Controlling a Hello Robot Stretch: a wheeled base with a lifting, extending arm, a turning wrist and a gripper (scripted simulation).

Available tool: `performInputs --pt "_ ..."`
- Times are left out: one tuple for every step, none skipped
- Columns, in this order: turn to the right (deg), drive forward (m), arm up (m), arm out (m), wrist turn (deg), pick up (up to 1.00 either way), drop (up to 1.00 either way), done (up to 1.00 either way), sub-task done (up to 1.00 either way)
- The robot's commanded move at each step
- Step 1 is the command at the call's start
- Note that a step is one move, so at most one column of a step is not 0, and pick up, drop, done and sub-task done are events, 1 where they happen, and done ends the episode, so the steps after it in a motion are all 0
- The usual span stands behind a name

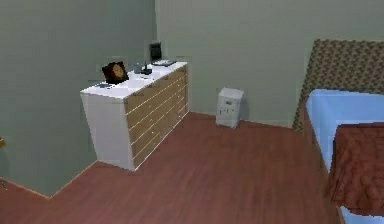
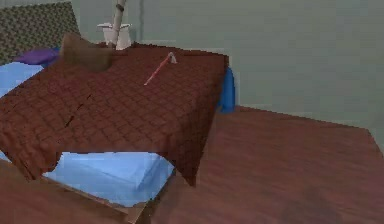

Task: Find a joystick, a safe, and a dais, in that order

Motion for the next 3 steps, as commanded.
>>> performInputs --pt "0.0 1.0 0.0 0.0 0.0 0.0 0.0 0.0 0.0" --pt "0.0 0.75 0.0 0.0 0.0 0.0 0.0 0.0 0.0" --pt "39.0 0.0 0.0 0.0 0.0 0.0 0.0 0.0 0.0"
